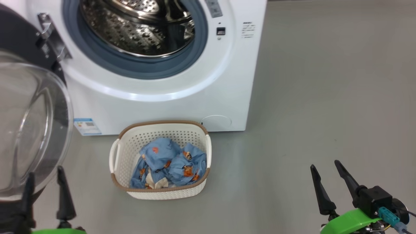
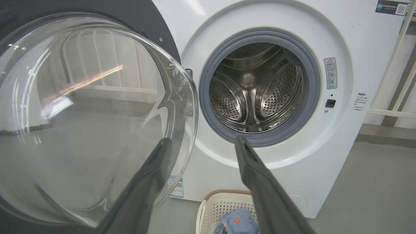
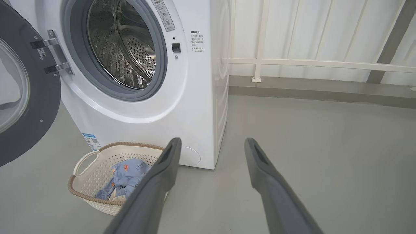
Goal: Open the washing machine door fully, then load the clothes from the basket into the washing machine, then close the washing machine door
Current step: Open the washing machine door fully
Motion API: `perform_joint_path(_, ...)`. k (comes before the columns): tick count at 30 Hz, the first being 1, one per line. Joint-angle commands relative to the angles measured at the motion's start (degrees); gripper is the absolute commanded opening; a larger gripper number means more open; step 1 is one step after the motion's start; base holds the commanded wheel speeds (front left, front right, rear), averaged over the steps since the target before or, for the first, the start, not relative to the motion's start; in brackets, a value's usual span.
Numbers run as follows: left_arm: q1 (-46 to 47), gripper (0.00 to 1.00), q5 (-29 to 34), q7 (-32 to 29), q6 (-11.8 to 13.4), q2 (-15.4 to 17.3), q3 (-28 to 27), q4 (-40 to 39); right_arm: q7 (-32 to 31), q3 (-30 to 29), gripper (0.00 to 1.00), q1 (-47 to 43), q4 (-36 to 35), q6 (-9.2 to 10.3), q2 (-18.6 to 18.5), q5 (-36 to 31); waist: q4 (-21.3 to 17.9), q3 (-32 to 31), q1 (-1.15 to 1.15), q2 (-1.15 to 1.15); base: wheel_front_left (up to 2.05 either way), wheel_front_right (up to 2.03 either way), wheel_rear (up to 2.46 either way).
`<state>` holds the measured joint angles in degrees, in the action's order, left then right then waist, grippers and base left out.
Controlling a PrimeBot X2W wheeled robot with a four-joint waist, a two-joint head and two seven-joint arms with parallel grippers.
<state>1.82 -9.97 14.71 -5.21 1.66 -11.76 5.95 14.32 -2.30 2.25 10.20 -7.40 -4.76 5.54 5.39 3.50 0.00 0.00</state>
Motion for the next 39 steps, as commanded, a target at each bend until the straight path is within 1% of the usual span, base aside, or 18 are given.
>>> perform_joint_path(1, 0.23, 1.0, -0.09, 0.29, 0.58, 1.23, -0.99, -1.89, 0.68, 1.52, 1.0, 0.05, -1.57, -0.09, -0.14, -0.06, -1.18, -0.84, 0.0, 0.0, 0.0, 0.0, 0.0)
perform_joint_path(3, -0.89, 1.0, 0.17, 0.29, 0.76, 1.22, 0.99, -2.64, 0.68, 1.56, 1.0, -0.25, -1.92, -0.09, -0.06, -0.32, -2.32, -1.28, 0.0, 0.0, 0.0, 0.0, 0.0)
perform_joint_path(9, -2.76, 1.0, 0.74, 0.29, 1.34, 1.22, 3.94, -2.8, 0.68, 1.49, 1.0, -0.65, -2.34, -0.09, 0.05, -0.48, -4.4, -2.0, 0.0, 0.0, 0.0, 0.0, 0.0)
perform_joint_path(19, -6.05, 1.0, 0.8, 0.29, 2.86, 1.22, 5.42, -2.78, 0.68, 1.22, 1.0, -1.63, -2.58, -0.09, 0.21, -1.03, -7.11, -3.46, 0.0, 0.0, 0.0, 0.0, 0.0)
perform_joint_path(22, -6.85, 1.0, 0.56, 0.29, 3.14, 1.22, 5.53, -3.07, 0.68, 1.04, 1.0, -1.77, -2.65, -0.09, 0.3, -1.2, -7.36, -3.65, 0.0, 0.0, 0.0, 0.0, 0.0)
perform_joint_path(27, -7.61, 1.0, 0.0, 0.29, 2.63, 1.22, 5.87, -3.06, 0.68, 0.72, 1.0, -1.95, -2.86, -0.09, 0.44, -1.56, -7.15, -3.69, 0.0, 0.0, 0.0, 0.0, 0.0)
perform_joint_path(35, -7.87, 1.0, 0.45, 0.29, 3.63, 1.22, 7.1, -2.79, 0.68, 0.36, 1.0, -2.01, -2.9, -0.09, 0.67, -1.9, -6.52, -3.7, 0.0, 0.0, 0.0, 0.0, 0.0)
perform_joint_path(39, -7.54, 1.0, 0.47, 0.29, 3.07, 1.22, 6.68, -2.48, 0.68, 0.44, 1.0, -1.89, -2.77, -0.09, 0.75, -2.0, -6.35, -3.68, 0.0, 0.0, 0.0, 0.0, 0.0)
